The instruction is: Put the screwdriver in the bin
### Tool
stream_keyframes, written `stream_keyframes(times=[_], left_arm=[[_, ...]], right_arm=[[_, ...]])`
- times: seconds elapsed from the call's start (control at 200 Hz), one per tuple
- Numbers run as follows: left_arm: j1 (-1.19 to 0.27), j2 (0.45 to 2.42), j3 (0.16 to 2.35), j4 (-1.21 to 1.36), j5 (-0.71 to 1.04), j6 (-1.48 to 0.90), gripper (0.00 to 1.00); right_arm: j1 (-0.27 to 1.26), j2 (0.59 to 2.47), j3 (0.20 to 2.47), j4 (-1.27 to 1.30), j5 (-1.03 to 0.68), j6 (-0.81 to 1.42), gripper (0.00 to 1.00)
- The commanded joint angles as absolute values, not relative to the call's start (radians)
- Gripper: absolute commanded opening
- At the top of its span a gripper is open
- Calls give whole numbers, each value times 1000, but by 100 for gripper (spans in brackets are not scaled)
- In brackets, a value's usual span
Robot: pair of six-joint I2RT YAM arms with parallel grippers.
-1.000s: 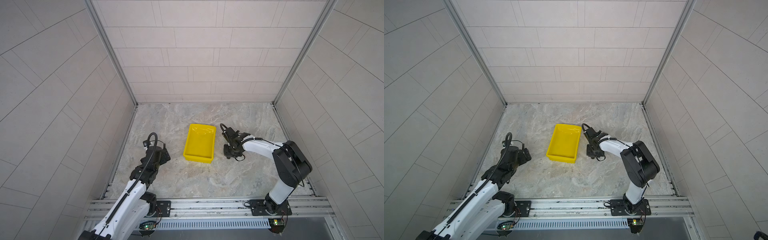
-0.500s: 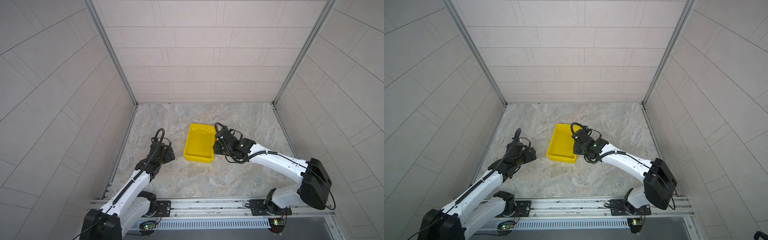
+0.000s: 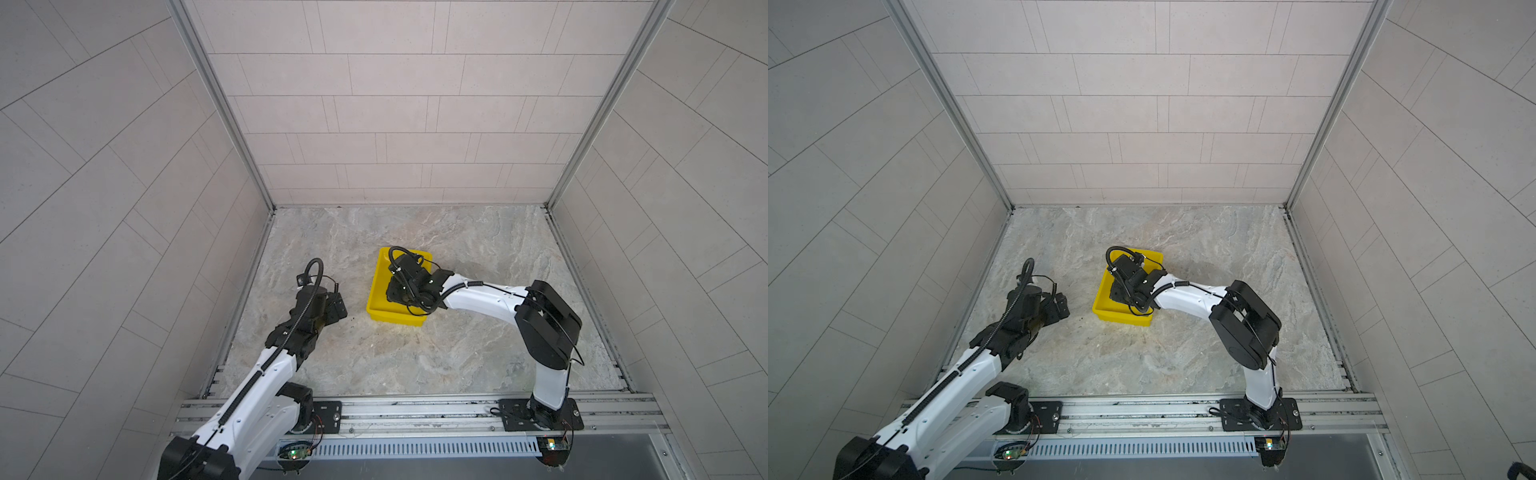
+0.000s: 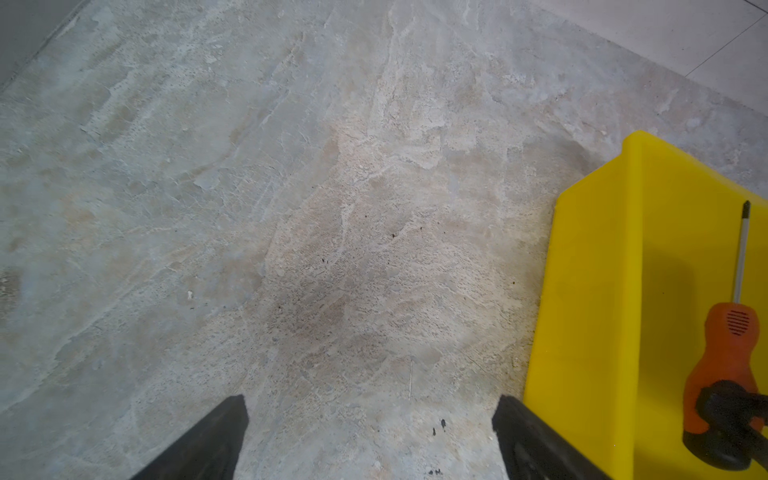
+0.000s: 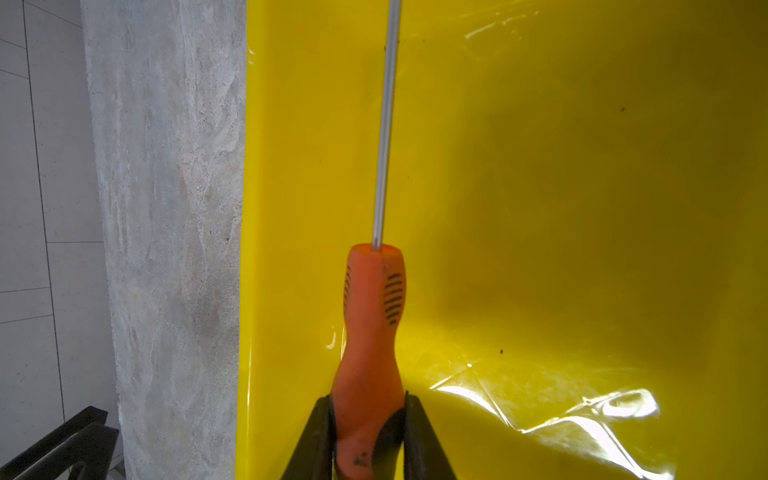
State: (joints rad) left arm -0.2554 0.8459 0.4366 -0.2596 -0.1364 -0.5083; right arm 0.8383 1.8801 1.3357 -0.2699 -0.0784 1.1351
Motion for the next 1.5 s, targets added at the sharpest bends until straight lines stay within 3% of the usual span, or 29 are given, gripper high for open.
stream_keyframes(times=[0.0, 0.07, 0.35, 0.39, 0.44, 0.46, 0.721, 0.906, 1.176, 1.496], left_arm=[[-253, 846, 428, -273, -156, -522, 99], [-253, 849, 430, -274, -155, -522, 99], [-253, 854, 430, -269, -159, -523, 99], [-253, 856, 431, -272, -157, -523, 99], [-254, 860, 433, -275, -158, -525, 99], [-253, 860, 433, -276, -159, -525, 99], [-254, 856, 431, -280, -164, -535, 99], [-254, 856, 430, -284, -168, -540, 99], [-254, 872, 435, -285, -183, -545, 100], [-253, 911, 448, -282, -184, -546, 100]], right_arm=[[829, 1851, 1362, -282, -68, 1139, 46], [827, 1837, 1370, -302, -60, 1123, 54], [771, 1643, 1271, -393, -29, 983, 58], [747, 1600, 1245, -420, -9, 927, 66], [709, 1545, 1219, -479, 26, 876, 96], [692, 1523, 1204, -501, 52, 851, 99], [418, 1306, 1005, -483, 426, 446, 99], [356, 1291, 770, -19, 767, 130, 100], [344, 1490, 520, 746, 768, -227, 100], [288, 1573, 466, 840, 669, -145, 100]])
